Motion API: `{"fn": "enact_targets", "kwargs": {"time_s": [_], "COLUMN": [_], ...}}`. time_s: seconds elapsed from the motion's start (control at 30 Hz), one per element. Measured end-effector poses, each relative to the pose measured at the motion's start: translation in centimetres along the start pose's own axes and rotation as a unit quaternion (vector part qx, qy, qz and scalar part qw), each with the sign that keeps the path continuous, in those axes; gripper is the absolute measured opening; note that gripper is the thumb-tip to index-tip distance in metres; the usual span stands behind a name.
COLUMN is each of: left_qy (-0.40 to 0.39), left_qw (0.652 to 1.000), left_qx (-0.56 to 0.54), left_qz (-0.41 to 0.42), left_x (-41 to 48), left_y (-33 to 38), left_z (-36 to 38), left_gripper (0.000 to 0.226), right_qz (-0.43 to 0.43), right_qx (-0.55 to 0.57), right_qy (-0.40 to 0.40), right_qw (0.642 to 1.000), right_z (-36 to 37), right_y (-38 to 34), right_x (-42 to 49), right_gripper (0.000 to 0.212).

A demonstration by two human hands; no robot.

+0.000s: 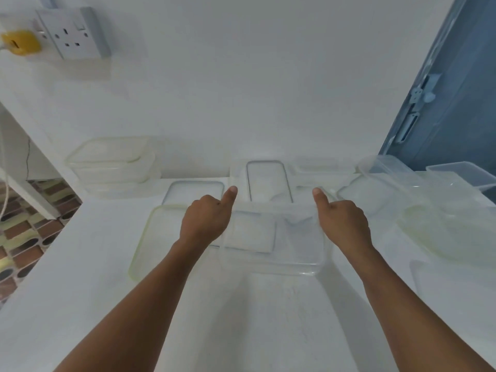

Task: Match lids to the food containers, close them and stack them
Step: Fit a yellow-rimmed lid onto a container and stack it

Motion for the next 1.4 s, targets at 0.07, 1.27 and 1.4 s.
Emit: {"fn": "enact_targets", "kwargs": {"time_s": [0.07,1.27,1.4], "left_qy": [-0.004,-0.097,-0.114], "left_qw": [1.0,0.99,0.991], "left_qx": [-0.003,-0.058,-0.046], "left_qz": [0.002,0.085,0.043], "left_x": [-0.3,-18.0,-18.1], "left_y": [-0.4,-10.3,-11.5], "left_z": [-0.2,-2.1,-2.0], "left_gripper": [0.076,0.049,0.046], "right_qz": [0.002,0.071,0.041], "right_qx": [0.004,0.242,0.178], "right_qy": [0.0,-0.268,-0.279], "right_qw": [1.0,0.93,0.943], "right_z": [0.4,4.5,3.6], "right_y": [0.0,7.7,7.3], "right_x": [-0.4,-15.2,-14.9], "right_gripper": [0.076,0.026,0.027]}}
Point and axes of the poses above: each hand's wrist, its own x-axis towards the middle knuckle, its own z-axis out of the palm, y = z × x, the point moved 7 cm from there along x, towards the middle knuckle, and after that the axes turned 11 degrees about -x, right-handed, at the moved point
